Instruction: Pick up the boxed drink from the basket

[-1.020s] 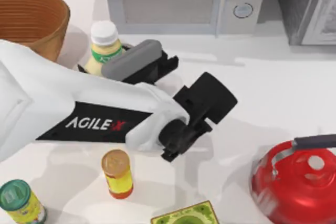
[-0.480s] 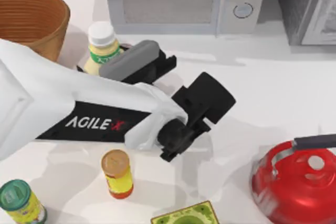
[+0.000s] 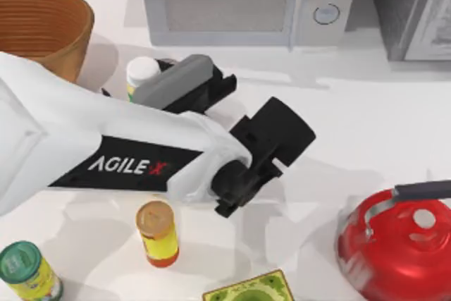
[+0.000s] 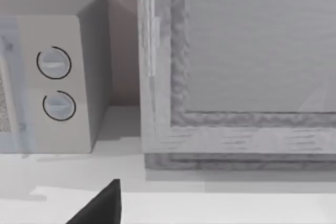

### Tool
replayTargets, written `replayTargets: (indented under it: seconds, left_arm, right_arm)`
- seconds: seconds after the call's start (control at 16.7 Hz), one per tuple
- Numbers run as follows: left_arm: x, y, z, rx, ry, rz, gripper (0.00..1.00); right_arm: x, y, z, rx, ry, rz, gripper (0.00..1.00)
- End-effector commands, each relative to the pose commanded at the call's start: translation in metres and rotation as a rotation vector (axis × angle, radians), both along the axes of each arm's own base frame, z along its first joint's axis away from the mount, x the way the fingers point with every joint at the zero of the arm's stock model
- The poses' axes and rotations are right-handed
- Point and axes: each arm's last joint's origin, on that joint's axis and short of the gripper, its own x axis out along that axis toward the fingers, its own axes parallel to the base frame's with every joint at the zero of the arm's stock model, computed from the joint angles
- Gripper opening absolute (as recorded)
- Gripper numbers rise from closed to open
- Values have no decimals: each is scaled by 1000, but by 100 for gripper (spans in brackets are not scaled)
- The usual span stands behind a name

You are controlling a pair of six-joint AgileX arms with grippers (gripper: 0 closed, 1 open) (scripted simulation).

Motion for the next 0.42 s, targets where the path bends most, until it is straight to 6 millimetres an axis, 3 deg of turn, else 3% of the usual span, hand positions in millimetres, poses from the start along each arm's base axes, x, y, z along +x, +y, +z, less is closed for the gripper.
replayTargets:
  seconds: [0.12,0.42]
  left_arm:
    - [0,0,0,0,0,0,100]
    - [0,0,0,0,0,0,100]
  right_arm:
    - [0,0,0,0,0,0,100]
    - [0,0,0,0,0,0,100]
